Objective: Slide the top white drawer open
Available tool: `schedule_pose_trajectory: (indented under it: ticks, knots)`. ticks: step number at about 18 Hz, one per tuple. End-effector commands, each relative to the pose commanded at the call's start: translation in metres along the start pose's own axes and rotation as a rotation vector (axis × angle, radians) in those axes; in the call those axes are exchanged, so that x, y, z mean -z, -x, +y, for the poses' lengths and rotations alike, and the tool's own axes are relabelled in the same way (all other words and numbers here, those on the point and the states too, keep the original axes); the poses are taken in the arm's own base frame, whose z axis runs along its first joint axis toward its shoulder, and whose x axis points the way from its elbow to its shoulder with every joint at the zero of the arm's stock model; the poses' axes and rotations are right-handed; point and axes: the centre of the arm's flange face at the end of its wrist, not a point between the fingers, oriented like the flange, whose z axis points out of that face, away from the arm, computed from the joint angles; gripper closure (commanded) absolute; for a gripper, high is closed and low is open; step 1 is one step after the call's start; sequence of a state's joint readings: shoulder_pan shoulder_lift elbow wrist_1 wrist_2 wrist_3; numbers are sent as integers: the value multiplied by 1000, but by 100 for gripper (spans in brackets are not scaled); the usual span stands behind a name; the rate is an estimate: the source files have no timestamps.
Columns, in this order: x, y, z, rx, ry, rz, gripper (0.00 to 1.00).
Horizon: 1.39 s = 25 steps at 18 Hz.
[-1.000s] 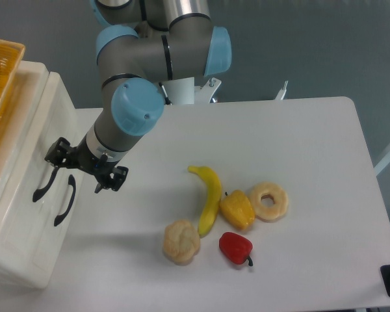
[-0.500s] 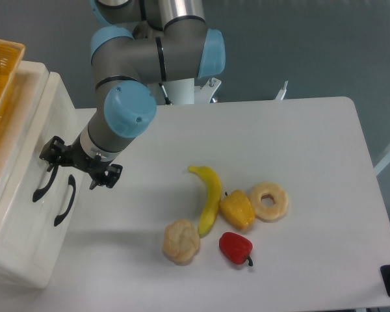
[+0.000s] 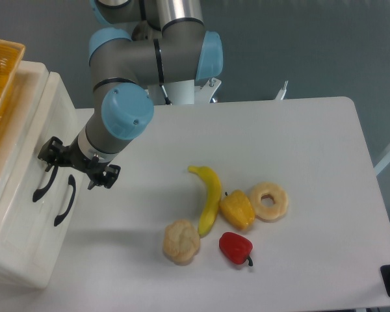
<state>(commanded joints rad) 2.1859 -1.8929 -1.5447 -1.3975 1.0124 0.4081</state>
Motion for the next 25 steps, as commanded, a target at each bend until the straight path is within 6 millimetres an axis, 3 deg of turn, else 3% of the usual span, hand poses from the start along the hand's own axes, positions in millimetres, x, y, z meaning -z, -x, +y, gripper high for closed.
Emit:
schedule_pose_trajectory:
  ticks: [9,25]
  knots:
    - [-7,-2,-1,-6,12,-1,0]
    - [1,-1,-2,-22,12,-58,0]
